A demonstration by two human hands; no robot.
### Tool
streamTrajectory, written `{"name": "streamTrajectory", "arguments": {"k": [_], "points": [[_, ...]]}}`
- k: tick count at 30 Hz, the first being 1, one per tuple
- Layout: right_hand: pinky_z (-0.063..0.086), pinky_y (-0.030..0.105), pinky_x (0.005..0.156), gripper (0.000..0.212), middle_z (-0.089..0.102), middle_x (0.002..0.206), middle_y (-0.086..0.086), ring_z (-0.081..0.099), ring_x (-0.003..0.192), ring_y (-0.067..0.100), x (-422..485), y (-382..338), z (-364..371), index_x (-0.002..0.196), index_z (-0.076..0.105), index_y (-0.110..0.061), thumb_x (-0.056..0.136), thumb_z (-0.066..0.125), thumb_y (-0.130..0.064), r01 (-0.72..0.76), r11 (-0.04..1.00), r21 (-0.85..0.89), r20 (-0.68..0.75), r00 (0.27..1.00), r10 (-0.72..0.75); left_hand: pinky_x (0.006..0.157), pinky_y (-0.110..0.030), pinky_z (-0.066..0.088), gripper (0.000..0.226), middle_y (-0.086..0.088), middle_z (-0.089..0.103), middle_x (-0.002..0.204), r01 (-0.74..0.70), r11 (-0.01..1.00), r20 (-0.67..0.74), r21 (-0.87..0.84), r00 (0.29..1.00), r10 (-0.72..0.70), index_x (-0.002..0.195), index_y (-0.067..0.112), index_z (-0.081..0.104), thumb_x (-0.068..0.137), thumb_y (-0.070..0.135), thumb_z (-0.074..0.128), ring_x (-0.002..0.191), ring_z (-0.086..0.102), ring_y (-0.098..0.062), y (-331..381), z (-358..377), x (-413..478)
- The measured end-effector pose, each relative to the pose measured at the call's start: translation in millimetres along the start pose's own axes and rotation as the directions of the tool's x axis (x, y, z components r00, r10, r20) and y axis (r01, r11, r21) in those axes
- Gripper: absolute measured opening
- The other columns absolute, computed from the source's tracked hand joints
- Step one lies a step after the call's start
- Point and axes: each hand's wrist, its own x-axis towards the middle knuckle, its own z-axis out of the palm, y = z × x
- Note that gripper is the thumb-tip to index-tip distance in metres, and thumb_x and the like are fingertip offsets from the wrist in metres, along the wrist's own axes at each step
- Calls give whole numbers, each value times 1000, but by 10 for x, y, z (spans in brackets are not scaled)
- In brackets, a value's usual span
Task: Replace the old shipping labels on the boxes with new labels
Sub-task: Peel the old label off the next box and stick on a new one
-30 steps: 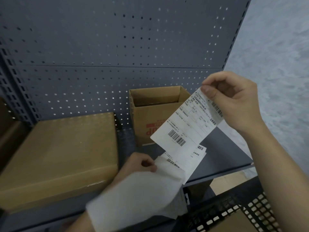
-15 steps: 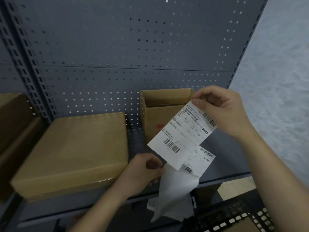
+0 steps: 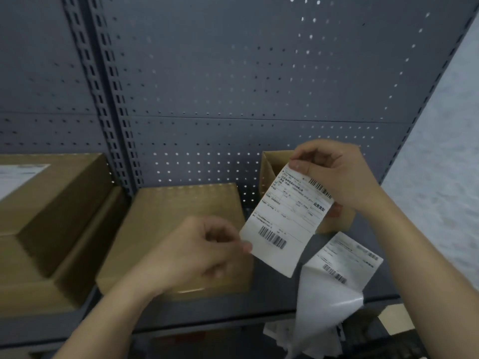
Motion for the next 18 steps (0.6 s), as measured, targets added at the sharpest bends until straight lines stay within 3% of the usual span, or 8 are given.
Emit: {"name": "streamTrajectory", "arguments": {"k": [2,4,7,13,18], "points": [[54,15,71,14,74,88,-6,71,79,9,80,-64,153,89,72,-22,84,72,-9,-6,1000,-3,32,999,6,50,-20,41,17,3,64,61,-84,995,-197,54,976,93,76,15,72,78,30,80,52,52,-7,-29,-142,37],[55,17,74,13,74,89,-6,71,80,10,151,-128,300,89,72,-22,84,73,-10,0,1000,-12,54,999,0,61,-20,47,15,10,69,74,-121,987,-302,103,942,147,82,23,74,75,34,81,63,59,-2,-76,-264,74],[55,16,73,12,73,89,-7,70,80,9,247,-227,530,89,72,-23,85,72,-12,-4,1000,-5,98,995,5,75,-26,54,16,14,74,91,-113,989,-255,100,958,135,95,28,75,80,36,77,84,68,-4,-133,-414,72],[52,13,71,10,72,89,-8,69,80,5,368,-345,910,93,72,-21,85,72,-15,27,1000,-5,166,986,-26,74,-34,60,8,1,77,85,-107,994,-226,1,969,104,89,10,75,90,16,69,80,73,-15,-294,-625,26],[50,13,77,19,69,99,-16,64,91,1,422,-339,1137,99,69,-34,86,73,-22,65,996,-64,151,987,-54,81,-45,60,10,-4,77,87,-94,987,-247,-127,967,61,90,5,73,89,13,69,84,74,-21,-442,-812,-23]]}}
